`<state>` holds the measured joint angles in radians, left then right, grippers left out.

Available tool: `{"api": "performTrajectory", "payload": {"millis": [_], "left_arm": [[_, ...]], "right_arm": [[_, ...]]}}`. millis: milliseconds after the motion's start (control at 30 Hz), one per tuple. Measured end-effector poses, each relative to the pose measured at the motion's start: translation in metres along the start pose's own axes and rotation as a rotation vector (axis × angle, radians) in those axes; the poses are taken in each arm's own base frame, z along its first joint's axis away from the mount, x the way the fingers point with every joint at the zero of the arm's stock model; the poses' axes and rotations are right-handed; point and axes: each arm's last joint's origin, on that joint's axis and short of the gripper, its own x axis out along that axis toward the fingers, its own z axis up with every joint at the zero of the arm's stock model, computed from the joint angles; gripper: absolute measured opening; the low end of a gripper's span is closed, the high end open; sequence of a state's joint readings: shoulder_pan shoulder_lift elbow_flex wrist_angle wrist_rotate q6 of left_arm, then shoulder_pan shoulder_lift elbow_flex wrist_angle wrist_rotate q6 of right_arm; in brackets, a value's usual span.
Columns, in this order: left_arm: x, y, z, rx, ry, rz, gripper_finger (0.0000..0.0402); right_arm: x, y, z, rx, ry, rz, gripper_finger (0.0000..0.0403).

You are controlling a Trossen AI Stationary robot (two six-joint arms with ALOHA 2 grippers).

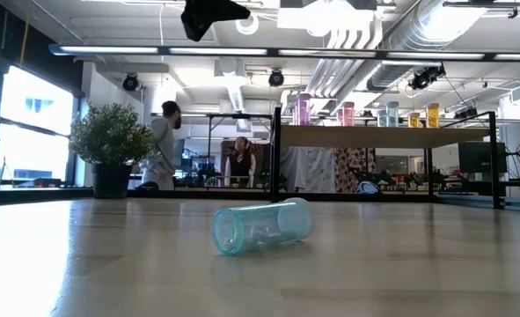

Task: Pick and place medicine bottles onto shelf by color
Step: Put the red pill bottle on the shelf aligned with the other red pill bottles

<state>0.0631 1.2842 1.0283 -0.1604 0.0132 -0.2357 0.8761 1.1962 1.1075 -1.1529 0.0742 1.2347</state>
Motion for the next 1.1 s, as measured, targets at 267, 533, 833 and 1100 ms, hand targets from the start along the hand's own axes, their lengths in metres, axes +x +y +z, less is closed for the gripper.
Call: {"api": "performTrajectory", "payload": {"millis": [267,533,833,1100], "left_arm": [[0.000,0.000,0.000,-0.026,-0.001,0.003,0.0241],[0.000,0.001,0.000,-0.050,-0.006,0.023,0.0241],[0.000,0.001,0.001,-0.079,-0.015,0.049,0.0241],[0.000,0.002,0.001,-0.094,-0.015,0.050,0.0241]], "right_arm": [[0.031,-0.007,-0.014,-0.126,0.035,0.005,0.0165],[0.055,-0.009,-0.023,-0.172,0.024,0.034,0.0165],[0.078,-0.009,-0.024,-0.181,0.029,-0.021,0.0165],[0.095,-0.003,-0.025,-0.188,0.053,-0.065,0.0165]]}}
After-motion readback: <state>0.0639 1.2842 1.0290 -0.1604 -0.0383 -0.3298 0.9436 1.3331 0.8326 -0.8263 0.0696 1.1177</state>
